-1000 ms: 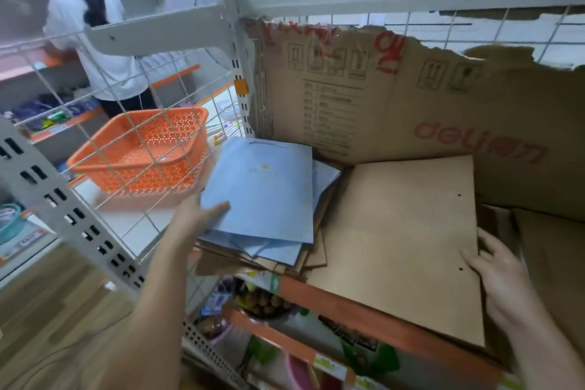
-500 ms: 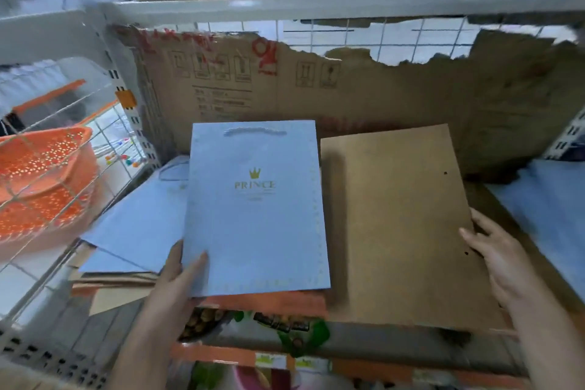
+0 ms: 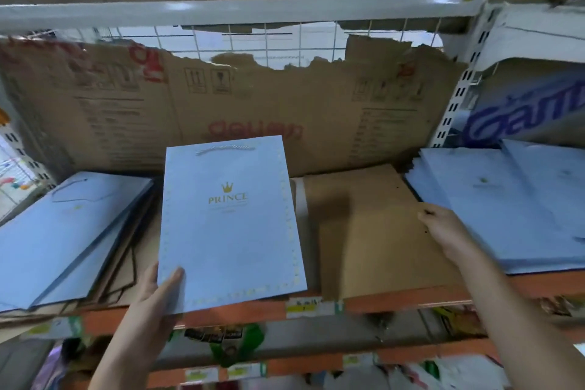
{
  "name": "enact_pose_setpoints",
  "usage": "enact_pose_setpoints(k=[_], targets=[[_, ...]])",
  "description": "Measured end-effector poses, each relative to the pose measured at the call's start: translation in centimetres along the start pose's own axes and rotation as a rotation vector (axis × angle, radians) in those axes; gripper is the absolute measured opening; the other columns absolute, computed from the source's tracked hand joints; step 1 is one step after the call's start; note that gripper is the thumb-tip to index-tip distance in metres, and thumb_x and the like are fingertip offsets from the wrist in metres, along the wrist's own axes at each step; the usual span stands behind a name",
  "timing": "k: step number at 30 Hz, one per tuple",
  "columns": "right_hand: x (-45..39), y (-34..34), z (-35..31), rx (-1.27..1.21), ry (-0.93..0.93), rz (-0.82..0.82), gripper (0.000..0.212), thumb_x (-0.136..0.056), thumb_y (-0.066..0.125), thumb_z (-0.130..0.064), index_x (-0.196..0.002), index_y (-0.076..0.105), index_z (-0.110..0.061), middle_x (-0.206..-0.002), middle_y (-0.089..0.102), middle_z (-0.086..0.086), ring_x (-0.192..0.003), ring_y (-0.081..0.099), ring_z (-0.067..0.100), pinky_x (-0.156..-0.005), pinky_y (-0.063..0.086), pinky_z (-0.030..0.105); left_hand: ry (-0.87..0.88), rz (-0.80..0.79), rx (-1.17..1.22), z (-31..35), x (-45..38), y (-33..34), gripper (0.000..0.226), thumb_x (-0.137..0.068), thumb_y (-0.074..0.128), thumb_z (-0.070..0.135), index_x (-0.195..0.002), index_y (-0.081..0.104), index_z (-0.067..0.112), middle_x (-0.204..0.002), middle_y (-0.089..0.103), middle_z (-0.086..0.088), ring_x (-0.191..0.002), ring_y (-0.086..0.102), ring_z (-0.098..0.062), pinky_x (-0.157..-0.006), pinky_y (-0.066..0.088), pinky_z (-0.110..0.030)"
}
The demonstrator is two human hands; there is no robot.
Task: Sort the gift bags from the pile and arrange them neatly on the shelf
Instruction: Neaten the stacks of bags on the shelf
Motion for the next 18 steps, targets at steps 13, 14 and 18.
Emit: enact_pose_setpoints(k=[13,14,18], targets=[[-0.8,0.3,0.3,0.641,-0.239,0.229,0.033,-0.097,0.039,-0.012,-0.124,0.052,0.003,-0.121,0.058,0.025,-0.110,0.055,0.038,-0.088,0.044,0.038,-0.055,-0.040,-0.012,-2.4,-0.7,5.2,0.025,-0.095,0.046,0.016,-0.108,0.057,0.034,-0.096,0.075,0.006,-0.088,0.072,-0.019,-0.061,0.058,-0.033],[-0.7,0.4,0.2,0.707,-0.256,0.240,0.031,-0.096,0.038,-0.010,-0.119,0.054,0.003,-0.117,0.058,0.025,-0.106,0.056,0.038,-0.084,0.044,0.037,-0.054,-0.060,-0.007,-2.4,-0.8,5.6,0.025,-0.095,0.046,0.015,-0.109,0.057,0.033,-0.096,0.075,0.006,-0.085,0.072,-0.017,-0.057,0.058,-0.030],[0.2,0.6,-0.9,0.934,-0.201,0.244,0.032,-0.094,0.035,-0.003,-0.120,0.051,0.002,-0.123,0.052,0.021,-0.111,0.052,0.035,-0.086,0.044,0.037,-0.040,-0.109,-0.011,-2.3,-1.7,7.7,0.028,-0.093,0.048,0.014,-0.112,0.058,0.031,-0.106,0.073,0.001,-0.097,0.069,-0.023,-0.074,0.059,-0.039]])
Point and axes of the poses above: each hand's wrist, its own x-axis away from the middle knuckle, its own y-axis out of the palm, z = x × y, the point moved 8 cm from there along -x, towards the middle knuckle
